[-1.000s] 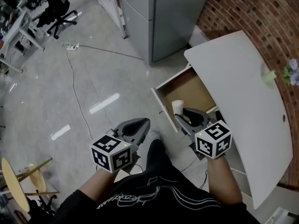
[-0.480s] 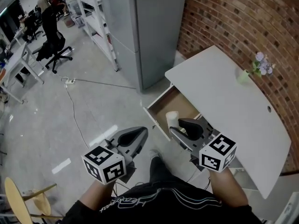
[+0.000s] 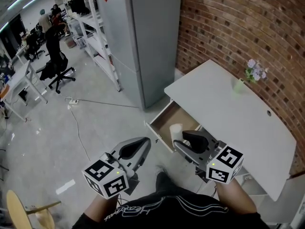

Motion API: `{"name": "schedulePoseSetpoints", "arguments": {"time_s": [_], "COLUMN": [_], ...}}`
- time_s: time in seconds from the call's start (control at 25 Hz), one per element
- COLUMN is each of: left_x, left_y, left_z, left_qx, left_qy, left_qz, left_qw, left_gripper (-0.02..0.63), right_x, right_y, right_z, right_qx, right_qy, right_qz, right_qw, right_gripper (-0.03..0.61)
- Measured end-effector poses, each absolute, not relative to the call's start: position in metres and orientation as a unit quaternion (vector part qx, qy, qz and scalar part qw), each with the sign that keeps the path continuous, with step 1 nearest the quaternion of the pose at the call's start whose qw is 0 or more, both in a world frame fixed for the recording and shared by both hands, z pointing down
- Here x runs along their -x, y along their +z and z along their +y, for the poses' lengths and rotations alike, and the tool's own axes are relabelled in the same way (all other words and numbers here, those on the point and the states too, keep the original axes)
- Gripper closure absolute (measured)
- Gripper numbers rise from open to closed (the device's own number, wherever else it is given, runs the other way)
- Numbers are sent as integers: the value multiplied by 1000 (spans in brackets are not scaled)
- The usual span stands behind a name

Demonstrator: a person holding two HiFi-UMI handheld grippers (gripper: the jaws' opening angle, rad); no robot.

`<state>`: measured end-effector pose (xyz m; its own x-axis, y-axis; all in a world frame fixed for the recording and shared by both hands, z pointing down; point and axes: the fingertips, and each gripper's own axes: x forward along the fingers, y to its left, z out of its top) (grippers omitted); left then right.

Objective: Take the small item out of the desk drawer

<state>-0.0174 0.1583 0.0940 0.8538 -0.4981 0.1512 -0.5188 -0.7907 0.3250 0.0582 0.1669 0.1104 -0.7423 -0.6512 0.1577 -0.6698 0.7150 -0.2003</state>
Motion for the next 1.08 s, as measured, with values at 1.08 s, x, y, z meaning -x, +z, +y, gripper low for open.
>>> {"name": "schedulePoseSetpoints", "arguments": {"time_s": [1.08], "left_x": [-6], "left_y": [116], "left_z": [168], "left_qx": [-947], "left_qy": [45], "left_qz": [-270], "left_qw": [169], "left_gripper": [591], "right_x": [-75], "right_y": [126], "right_z": [179], "right_qx": [-366], "right_qy": [121], "right_qz": [-922], "right_qw": [28], "right_gripper": [444]}}
